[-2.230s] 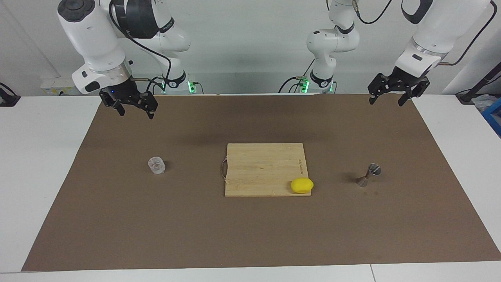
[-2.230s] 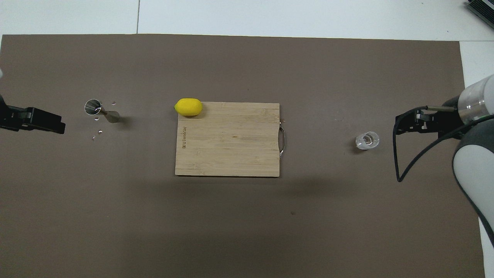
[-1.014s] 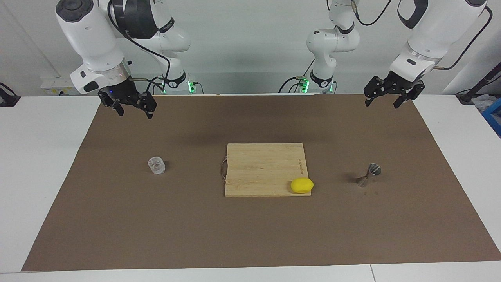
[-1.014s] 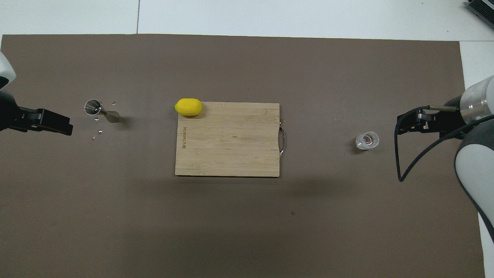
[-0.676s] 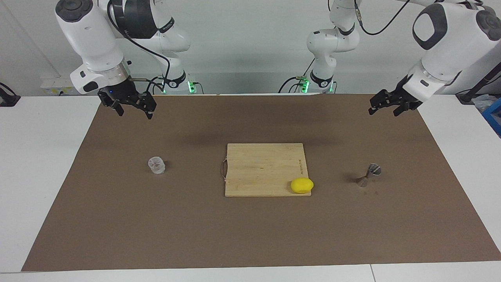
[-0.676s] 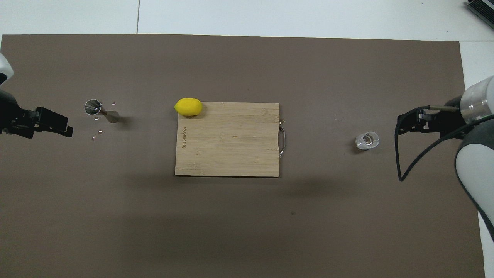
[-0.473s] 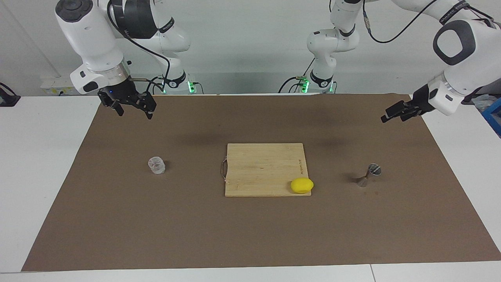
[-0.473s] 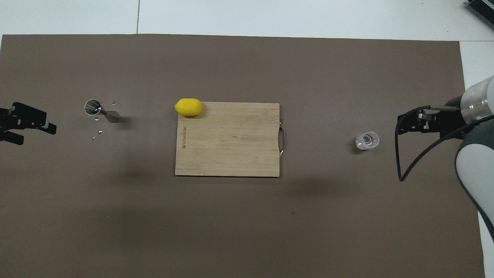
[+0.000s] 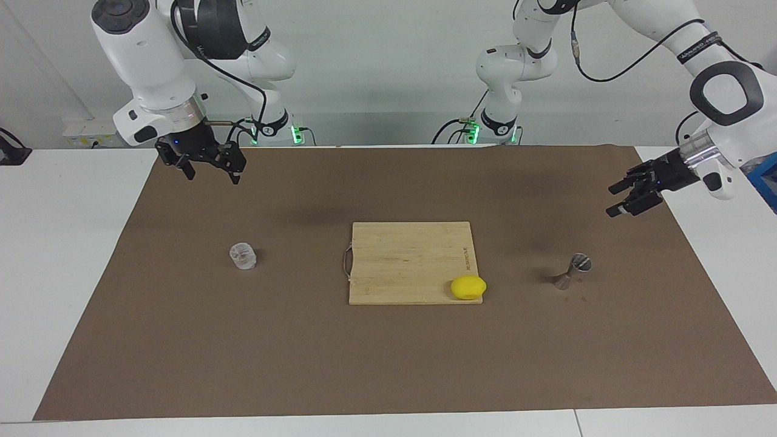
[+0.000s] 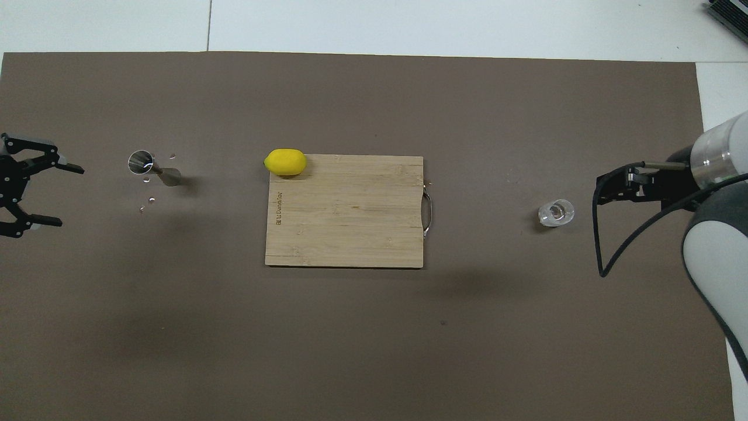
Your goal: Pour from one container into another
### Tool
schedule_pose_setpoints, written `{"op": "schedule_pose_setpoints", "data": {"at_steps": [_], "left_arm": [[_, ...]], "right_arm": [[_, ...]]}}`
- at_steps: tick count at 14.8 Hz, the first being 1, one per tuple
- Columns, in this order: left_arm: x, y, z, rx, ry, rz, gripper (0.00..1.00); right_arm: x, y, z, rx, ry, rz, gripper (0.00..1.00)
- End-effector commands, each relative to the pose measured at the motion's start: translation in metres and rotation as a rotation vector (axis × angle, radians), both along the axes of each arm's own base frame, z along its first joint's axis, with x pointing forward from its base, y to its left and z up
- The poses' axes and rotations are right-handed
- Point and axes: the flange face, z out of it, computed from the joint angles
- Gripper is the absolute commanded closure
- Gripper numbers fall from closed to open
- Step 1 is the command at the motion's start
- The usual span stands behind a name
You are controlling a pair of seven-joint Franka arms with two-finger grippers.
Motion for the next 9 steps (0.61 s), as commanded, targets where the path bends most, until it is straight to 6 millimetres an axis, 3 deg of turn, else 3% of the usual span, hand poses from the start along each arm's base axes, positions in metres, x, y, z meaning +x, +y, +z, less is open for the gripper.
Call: {"op": "schedule_pose_setpoints", "data": {"at_steps": [1,3,7,9], "left_arm": [[-0.002,0.005,-0.020,-0.088,0.107,0.323,0.00],[-0.002,0.011,-0.036,-0.157,0.158,0.475,0.00],[-0.001,0.045,-0.085,-0.352,0.214,0.660,0.00],[0.003,0.044,-0.096,-0.373,0.211,0.700,0.00]], "right_arm": [[-0.002,-0.002,0.004,0.001,-0.013,0.070,0.00],[-0.002,-0.002,0.005,0.001,-0.014,0.073,0.00],[-0.002,-0.002,0.004,0.002,-0.013,0.073,0.00],[-0.002,-0.002,0.004,0.002,-0.011,0.073,0.00]]}}
